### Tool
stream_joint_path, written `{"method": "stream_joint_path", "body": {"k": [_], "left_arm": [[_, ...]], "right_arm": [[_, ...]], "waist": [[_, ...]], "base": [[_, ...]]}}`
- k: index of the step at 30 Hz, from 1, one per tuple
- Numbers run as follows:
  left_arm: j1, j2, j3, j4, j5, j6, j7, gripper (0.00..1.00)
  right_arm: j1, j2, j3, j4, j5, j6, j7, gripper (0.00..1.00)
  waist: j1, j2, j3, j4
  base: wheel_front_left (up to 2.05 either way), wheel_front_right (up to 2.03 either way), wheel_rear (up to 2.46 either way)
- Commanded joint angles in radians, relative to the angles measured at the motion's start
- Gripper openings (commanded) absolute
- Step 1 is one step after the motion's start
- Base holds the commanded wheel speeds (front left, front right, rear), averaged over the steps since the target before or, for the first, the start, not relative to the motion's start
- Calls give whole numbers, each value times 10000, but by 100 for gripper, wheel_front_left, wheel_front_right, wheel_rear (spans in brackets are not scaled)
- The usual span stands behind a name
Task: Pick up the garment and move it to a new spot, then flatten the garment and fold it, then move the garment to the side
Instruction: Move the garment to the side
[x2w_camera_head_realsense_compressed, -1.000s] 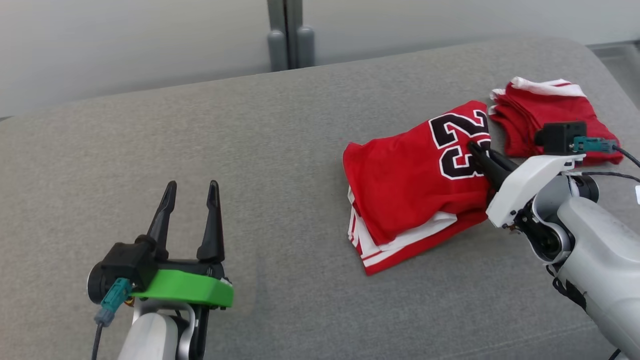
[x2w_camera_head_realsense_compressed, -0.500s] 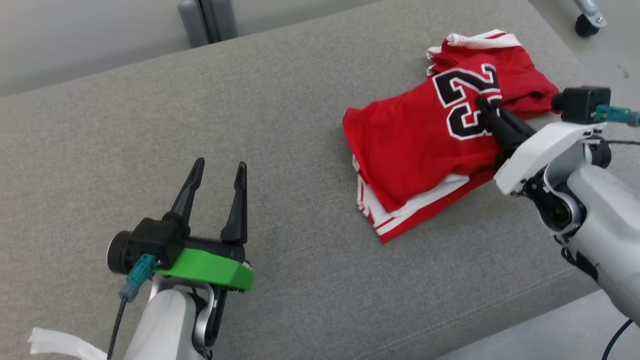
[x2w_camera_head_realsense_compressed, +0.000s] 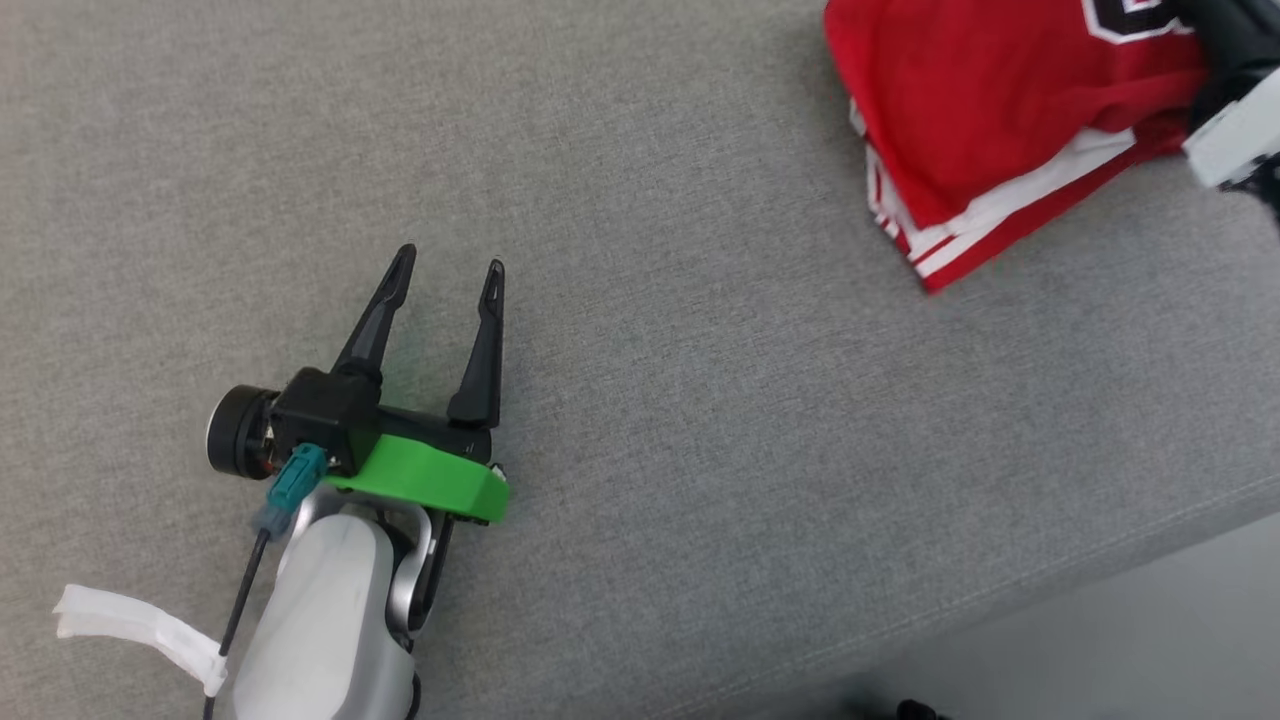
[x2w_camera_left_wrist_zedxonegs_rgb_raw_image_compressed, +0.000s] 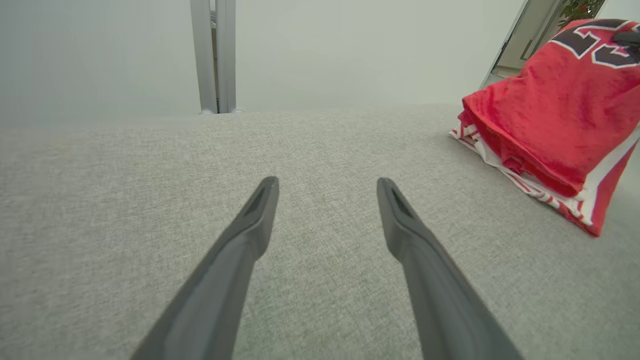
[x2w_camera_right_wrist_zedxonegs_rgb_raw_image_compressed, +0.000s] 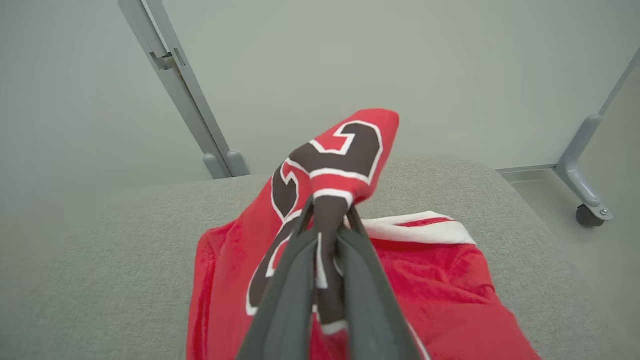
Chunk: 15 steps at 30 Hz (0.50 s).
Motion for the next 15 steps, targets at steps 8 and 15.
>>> {"method": "stream_joint_path", "body": {"k": [8, 15], "left_arm": [[-521, 174, 64, 64, 325, -50, -1, 100], [-779, 270, 78, 210, 507, -49, 25, 100]], "right_arm": [[-134, -1064, -169, 702, 704, -2, -476, 0], [-689, -604, -417, 2817, 481, -5, -696, 84]], "waist": [[-1, -1, 1580, 143], [-1, -1, 2122, 341]], "base": [[0, 0, 0], [0, 0, 0]]}}
